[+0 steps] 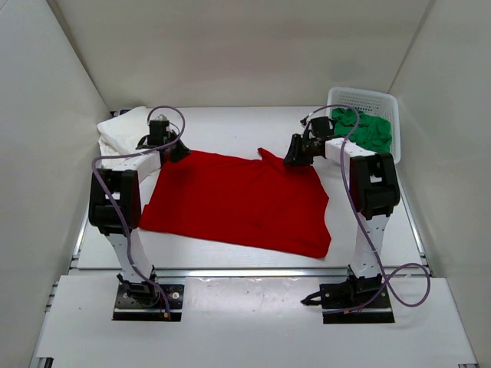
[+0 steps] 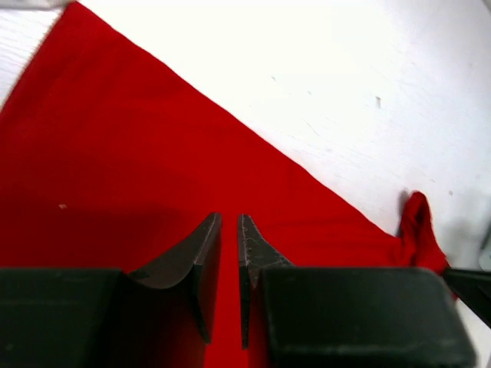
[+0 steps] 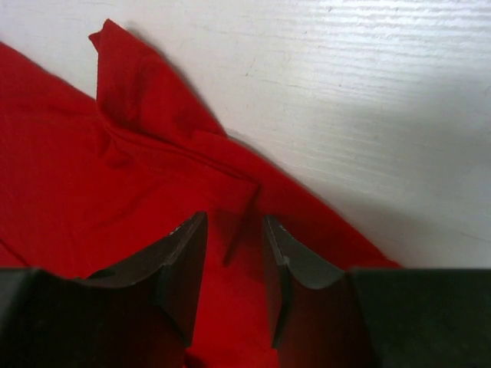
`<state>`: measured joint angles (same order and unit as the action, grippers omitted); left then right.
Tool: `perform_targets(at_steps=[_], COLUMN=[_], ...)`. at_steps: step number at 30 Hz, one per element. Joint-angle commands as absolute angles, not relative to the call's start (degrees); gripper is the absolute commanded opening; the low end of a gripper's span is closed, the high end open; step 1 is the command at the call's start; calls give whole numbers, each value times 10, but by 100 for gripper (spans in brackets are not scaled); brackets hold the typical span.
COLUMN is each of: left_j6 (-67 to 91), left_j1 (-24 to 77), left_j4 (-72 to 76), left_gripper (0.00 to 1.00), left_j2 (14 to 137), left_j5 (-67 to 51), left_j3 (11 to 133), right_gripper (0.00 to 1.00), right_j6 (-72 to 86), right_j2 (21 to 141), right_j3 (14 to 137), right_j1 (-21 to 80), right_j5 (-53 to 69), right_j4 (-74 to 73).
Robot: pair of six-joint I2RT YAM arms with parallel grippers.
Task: Fold and stack the t-shirts
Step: Grap the side of the flattened tshirt furthest away from the robot with both arms
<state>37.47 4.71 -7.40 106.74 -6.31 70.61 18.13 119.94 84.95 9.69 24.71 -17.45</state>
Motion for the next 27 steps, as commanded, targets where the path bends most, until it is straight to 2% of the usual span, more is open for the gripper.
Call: perform_targets(at_steps=[1,9,15,20,23,25,26,27], left_j6=[356,323,314,299,301,300,297,295], left_j1=[39,38,29,25,21,20,21,18], left_j4=[-93,-127,-149,-159,-163,-166,-168,-173], left_gripper=[26,26,26,29,34,38,40,43], left_j2=[1078,1115,1143,1155,1167,1174,1183,1197], left_j5=[-38,-4,-2,18,27,35,44,52], left_j3=[746,801,831,852,862,874,885,891], right_gripper=[33,33,35,34,27,11,9,1], right_j6=[203,227,214,226,243,263,271,270], right_j2=[1201,1221,1230,1228,1232,1226,1221,1221], right_j3=[844,867,876,869,870,858,854,853], right_j1=[97,91,93,94,89,84,79,76], right_j5=[271,287,251,257,299,322,328,326], right_j4=[-131,-112,-143,-127,-106,-84,-68,-68])
